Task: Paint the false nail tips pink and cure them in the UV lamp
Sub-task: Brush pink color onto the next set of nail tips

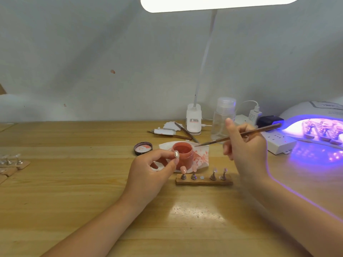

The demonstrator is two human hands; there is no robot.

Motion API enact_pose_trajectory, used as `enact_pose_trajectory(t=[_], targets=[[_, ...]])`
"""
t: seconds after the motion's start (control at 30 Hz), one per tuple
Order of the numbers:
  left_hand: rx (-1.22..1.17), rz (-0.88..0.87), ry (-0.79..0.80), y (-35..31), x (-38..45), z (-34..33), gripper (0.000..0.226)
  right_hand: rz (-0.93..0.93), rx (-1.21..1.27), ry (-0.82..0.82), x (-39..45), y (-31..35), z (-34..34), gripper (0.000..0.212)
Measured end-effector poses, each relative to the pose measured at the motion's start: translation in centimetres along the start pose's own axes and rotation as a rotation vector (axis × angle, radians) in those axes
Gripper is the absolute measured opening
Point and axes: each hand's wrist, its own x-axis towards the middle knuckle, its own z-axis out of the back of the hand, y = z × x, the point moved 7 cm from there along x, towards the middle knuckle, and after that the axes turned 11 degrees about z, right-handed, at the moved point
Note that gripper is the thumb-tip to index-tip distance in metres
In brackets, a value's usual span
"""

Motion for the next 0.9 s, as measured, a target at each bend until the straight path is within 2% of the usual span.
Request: enact_pose_trajectory(t=[0.07,0.17,0.27,0.4,0.53,0.7,0.8,0.9], targets=[[-0.007,0.009,0.007,0.1,0.1,0.0,0.028,0.123,0.059,0.082,-1.4,1.3,-0.8,0.026],[-0.003,-0.005,0.008,0.1,0.1,-0.1,0.030,0.382,0.001,0.256,-3.0,3.3,-2.1,0.013],[-0.022,-0.003,0.000,0.2,0.1,0.0,0.031,0.513,-0.051,0.325,-4.2,4.5,-2.6,0.015],[-0.013,-0.011,0.009,0.2,0.2,0.0,0.027,0.446,0.029,0.310,-4.5,4.2,-2.4,0.028],[-0.005,-0.010,0.015,0.3,0.2,-0.1,0.022,0.443,-0.003,0.338,-4.7,3.7,-2.9,0.038],[-0.010,-0.012,0.020,0.3,0.2,-0.1,0.019,0.328,0.120,0.268,-4.5,3.1,-2.3,0.043],[-0.009,-0.019,0.018,0.2,0.2,-0.1,0.021,0.347,0.080,0.267,-4.4,3.4,-2.4,0.039],[-0.026,-0.025,0.019,0.1,0.2,-0.1,0.021,0.270,0.123,0.255,-4.4,3.0,-2.4,0.043]])
